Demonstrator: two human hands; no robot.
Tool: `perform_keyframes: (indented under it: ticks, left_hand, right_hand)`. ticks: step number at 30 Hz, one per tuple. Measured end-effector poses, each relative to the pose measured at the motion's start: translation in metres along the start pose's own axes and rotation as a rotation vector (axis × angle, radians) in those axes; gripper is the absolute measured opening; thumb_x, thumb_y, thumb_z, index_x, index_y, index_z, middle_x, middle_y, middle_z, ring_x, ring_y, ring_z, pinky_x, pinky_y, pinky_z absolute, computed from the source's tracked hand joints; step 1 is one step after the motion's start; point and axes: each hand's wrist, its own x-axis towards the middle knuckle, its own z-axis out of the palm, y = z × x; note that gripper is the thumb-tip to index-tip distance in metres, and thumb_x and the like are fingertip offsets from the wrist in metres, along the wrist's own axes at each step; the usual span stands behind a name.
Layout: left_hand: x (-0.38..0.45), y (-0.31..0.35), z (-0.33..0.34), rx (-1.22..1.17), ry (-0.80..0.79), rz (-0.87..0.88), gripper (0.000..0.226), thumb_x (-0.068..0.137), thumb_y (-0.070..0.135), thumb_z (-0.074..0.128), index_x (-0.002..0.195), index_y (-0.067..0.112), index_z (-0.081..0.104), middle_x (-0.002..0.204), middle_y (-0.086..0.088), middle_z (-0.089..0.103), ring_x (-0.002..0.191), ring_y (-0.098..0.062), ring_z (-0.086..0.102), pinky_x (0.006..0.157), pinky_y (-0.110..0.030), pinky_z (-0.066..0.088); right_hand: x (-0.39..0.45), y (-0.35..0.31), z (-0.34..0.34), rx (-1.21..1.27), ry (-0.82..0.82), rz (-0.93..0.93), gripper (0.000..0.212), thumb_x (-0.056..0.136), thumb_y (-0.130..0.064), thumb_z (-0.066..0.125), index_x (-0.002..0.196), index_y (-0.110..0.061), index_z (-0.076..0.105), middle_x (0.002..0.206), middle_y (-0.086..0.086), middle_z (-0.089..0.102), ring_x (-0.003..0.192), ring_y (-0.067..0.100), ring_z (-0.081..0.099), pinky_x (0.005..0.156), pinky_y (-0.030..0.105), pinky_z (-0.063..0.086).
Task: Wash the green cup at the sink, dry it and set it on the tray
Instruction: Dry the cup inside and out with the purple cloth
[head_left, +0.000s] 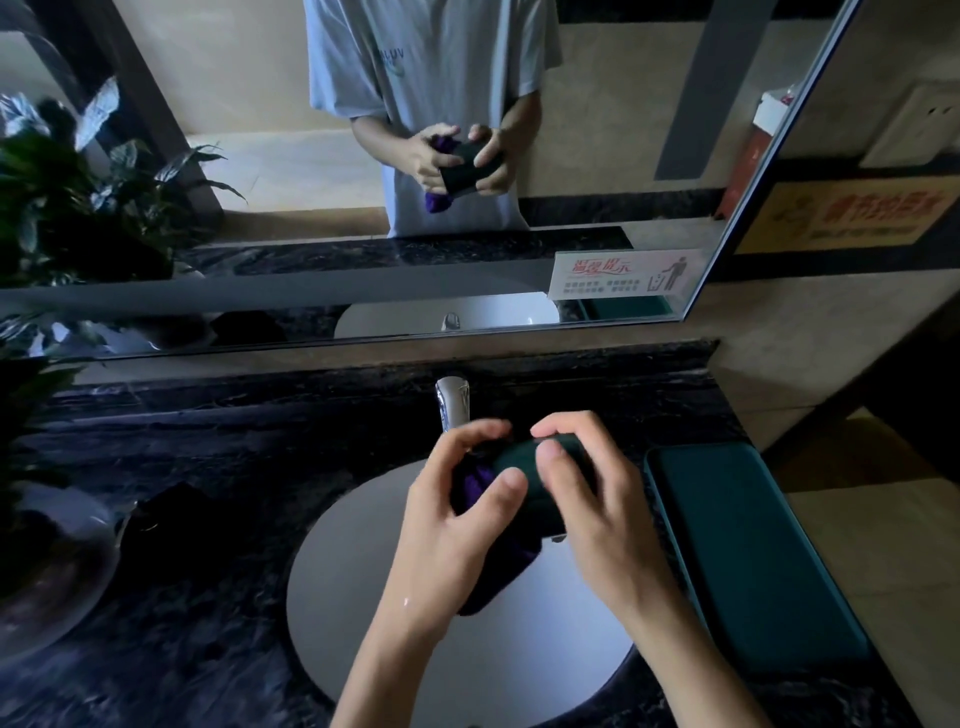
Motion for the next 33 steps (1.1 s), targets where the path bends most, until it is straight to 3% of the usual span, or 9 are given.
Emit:
perform_keyframes:
  ticks: [2,5,8,10,13,16,19,28,33]
  left_hand:
    - [-0.005,0.003,-0.001,0.022,-0.075,0.044,0.061,0.082,0.025,0.075,0.133,0.034,0.044,0.093,0.020,0.072,0.074,0.000,0.068,0.068,-0.016,0.055]
    - [-0.008,0.003,0.006,-0.054,-0.002,-0.042,0.059,0.092,-0.006,0.069,0.118,0.031,0.032,0.075,0.013,0.077,0.056,-0.011,0.071,0.057,-0.025,0.059]
    - [-0.011,-0.003,0.007,0.002,0.194,-0.019,0.049,0.076,0.029,0.079,0.101,0.036,0.038,0.078,0.001,0.078,0.061,-0.031,0.072,0.065,-0.052,0.062]
    - [-0.012,-0.005,0.002,0.102,0.268,0.007,0.031,0.068,0.045,0.076,0.086,0.040,0.052,0.076,0.000,0.077,0.065,-0.026,0.073,0.065,-0.045,0.061]
    - [-0.014,-0.001,0.002,0.096,0.162,0.014,0.017,0.078,0.032,0.081,0.086,0.023,0.068,0.069,-0.012,0.074,0.062,-0.030,0.073,0.057,-0.032,0.058]
    - [-0.012,0.008,0.008,0.064,0.022,0.066,0.012,0.091,0.003,0.076,0.085,0.010,0.067,0.058,-0.001,0.071,0.052,-0.009,0.066,0.056,-0.015,0.048]
    - [-0.008,0.016,0.014,-0.067,-0.045,0.003,0.012,0.093,-0.004,0.065,0.082,0.001,0.064,0.050,0.002,0.066,0.041,-0.002,0.059,0.048,-0.008,0.044]
    - [0.013,0.012,0.013,-0.054,0.109,-0.177,0.055,0.096,0.042,0.067,0.065,0.005,0.043,0.058,-0.006,0.040,0.048,-0.018,0.033,0.040,-0.019,0.029]
    - [0.010,0.003,0.010,-0.029,0.127,-0.181,0.050,0.084,0.045,0.071,0.065,0.006,0.046,0.060,-0.003,0.040,0.056,-0.019,0.037,0.046,-0.034,0.033]
  right_hand:
    - [0.004,-0.003,0.000,0.076,0.075,0.068,0.027,0.091,-0.043,0.048,0.098,-0.022,0.063,0.078,-0.005,0.060,0.072,0.014,0.054,0.066,0.022,0.043]
    - [0.003,-0.006,0.001,0.145,0.074,0.173,0.030,0.087,-0.049,0.048,0.094,-0.024,0.063,0.080,0.009,0.059,0.070,0.028,0.056,0.059,0.034,0.046]
    - [0.002,-0.005,0.006,0.246,0.075,0.279,0.024,0.088,-0.044,0.049,0.091,-0.025,0.064,0.083,0.021,0.061,0.062,0.032,0.059,0.047,0.039,0.046]
    - [0.002,-0.003,0.008,0.304,0.101,0.322,0.023,0.088,-0.041,0.049,0.090,-0.024,0.064,0.083,0.022,0.064,0.058,0.025,0.060,0.046,0.036,0.045]
    - [0.000,0.000,0.012,0.290,0.122,0.311,0.024,0.088,-0.043,0.048,0.091,-0.026,0.063,0.084,0.019,0.063,0.065,0.027,0.059,0.048,0.036,0.045]
    - [-0.001,0.001,0.014,0.247,0.138,0.266,0.028,0.087,-0.047,0.046,0.093,-0.026,0.062,0.076,-0.001,0.059,0.071,0.026,0.057,0.058,0.034,0.042]
    - [0.001,-0.001,0.011,0.205,0.139,0.216,0.024,0.089,-0.043,0.045,0.094,-0.025,0.060,0.079,0.004,0.060,0.071,0.022,0.056,0.062,0.031,0.039]
    - [-0.012,0.004,0.012,0.071,0.189,-0.141,0.032,0.094,-0.035,0.046,0.109,-0.011,0.060,0.100,0.000,0.064,0.091,0.007,0.060,0.079,0.015,0.045]
    - [-0.012,0.015,0.013,0.012,0.100,-0.215,0.032,0.095,-0.029,0.045,0.112,-0.006,0.059,0.109,0.002,0.062,0.100,0.008,0.060,0.086,0.014,0.044]
